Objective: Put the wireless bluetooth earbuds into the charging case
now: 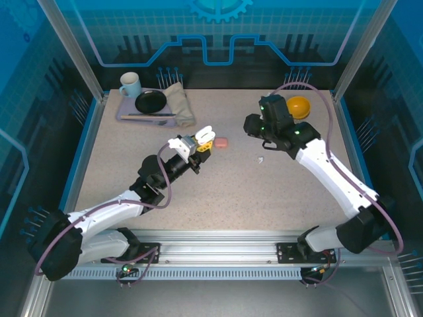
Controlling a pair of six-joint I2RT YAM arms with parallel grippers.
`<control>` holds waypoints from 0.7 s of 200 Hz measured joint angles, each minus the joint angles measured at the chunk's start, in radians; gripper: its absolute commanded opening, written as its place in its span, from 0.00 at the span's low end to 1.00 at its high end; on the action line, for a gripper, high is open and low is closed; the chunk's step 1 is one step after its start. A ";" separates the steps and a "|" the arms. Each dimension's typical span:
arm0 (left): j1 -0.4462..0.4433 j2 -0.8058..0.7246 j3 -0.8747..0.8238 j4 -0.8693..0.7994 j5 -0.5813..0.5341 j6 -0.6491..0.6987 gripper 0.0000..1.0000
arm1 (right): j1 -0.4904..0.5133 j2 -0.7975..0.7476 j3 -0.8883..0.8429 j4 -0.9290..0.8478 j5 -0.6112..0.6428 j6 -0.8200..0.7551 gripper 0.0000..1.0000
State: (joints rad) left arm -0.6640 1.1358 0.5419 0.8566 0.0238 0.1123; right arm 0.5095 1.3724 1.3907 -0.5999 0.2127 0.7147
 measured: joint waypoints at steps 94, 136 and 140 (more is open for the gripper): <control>-0.001 0.134 0.100 0.009 0.047 -0.002 0.00 | 0.093 -0.214 -0.065 0.266 -0.029 -0.079 0.27; -0.009 0.185 0.160 0.013 0.061 -0.008 0.00 | 0.176 -0.270 -0.182 0.462 -0.057 -0.123 0.26; -0.010 0.188 0.165 0.013 0.062 -0.009 0.00 | 0.182 -0.274 -0.196 0.481 -0.061 -0.127 0.26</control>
State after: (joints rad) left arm -0.6739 1.3239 0.7067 0.8700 0.0860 0.1036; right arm 0.6910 1.0981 1.1946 -0.1192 0.1520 0.5877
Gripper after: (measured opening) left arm 0.242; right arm 0.264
